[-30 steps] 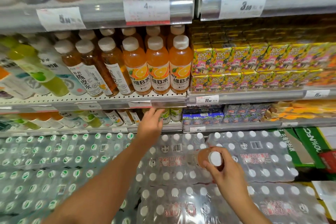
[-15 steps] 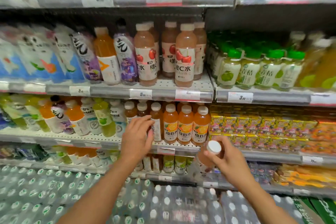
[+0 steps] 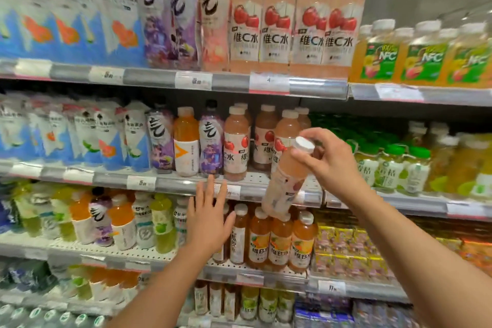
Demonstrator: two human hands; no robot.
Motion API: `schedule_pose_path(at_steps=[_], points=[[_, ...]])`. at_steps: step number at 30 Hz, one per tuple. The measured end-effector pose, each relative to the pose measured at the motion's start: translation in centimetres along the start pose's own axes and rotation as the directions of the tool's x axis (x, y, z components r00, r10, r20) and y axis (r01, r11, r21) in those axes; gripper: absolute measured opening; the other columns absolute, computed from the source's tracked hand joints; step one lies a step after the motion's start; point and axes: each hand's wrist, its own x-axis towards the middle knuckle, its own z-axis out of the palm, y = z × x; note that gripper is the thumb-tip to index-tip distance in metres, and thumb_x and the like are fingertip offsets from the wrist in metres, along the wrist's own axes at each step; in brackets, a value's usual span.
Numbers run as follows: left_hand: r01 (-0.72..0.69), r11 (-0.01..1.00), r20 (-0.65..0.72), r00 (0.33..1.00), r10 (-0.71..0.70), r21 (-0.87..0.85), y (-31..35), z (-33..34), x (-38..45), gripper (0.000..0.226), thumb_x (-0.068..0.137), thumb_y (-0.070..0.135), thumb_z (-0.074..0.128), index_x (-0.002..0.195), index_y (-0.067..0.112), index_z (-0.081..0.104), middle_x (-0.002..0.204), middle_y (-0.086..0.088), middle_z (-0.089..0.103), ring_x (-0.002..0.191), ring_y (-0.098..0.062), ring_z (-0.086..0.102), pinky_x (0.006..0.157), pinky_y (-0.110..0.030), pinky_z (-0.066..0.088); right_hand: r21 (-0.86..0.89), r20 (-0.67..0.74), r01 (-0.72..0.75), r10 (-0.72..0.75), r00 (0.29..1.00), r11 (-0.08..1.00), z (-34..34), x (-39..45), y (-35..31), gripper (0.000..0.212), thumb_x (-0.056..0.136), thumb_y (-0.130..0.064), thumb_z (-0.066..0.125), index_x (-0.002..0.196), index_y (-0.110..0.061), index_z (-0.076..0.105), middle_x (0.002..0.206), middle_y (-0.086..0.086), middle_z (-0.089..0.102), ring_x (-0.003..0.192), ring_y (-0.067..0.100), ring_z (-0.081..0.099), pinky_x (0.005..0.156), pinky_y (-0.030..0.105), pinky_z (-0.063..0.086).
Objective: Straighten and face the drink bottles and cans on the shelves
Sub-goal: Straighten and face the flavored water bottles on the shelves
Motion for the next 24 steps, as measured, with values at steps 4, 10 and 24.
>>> schedule_pose_path(at_steps=[4, 10, 24], points=[[-0.029, 1.000, -0.047, 0.998, 0.028, -0.010, -1.0, 1.2, 0.0, 0.079, 0.099, 0.064, 0.027, 0.159, 0.039, -0.017, 0.165, 0.003, -0.033, 0.156, -0.027, -0.019, 0.124, -0.056, 0.016, -0.030, -0.048, 0.018, -0.019, 0.999, 0.999, 0.8, 3.7, -2.4, 0.038, 0.091, -0.046, 0.069, 0.124, -0.027, 0.063, 0.115, -0.011, 0.059, 0.095, 0.003, 0.057, 0.073, 0.012, 0.044], [-0.056, 0.998, -0.095, 0.994, 0.053, -0.024, -1.7, 0.8, -0.1, 0.071, 0.099, 0.063, 0.025, 0.162, 0.041, -0.001, 0.171, 0.006, -0.015, 0.158, -0.024, -0.006, 0.119, -0.055, 0.027, -0.080, -0.136, 0.039, -0.049, 0.989, 0.996, 3.1, 6.8, -4.0, 0.036, 0.090, -0.043, 0.070, 0.119, -0.022, 0.066, 0.112, -0.005, 0.062, 0.099, 0.009, 0.056, 0.080, 0.022, 0.051], [-0.069, 0.997, -0.090, 0.994, 0.065, -0.036, -2.2, 0.6, 0.2, 0.067, 0.100, 0.061, 0.031, 0.161, 0.043, 0.010, 0.172, 0.006, 0.000, 0.156, -0.024, 0.010, 0.111, -0.058, 0.036, -0.234, -0.136, 0.002, -0.034, 0.990, 0.972, 7.5, 9.0, -3.2, 0.045, 0.090, -0.043, 0.072, 0.127, -0.019, 0.062, 0.118, 0.003, 0.064, 0.105, 0.019, 0.061, 0.085, 0.028, 0.048]])
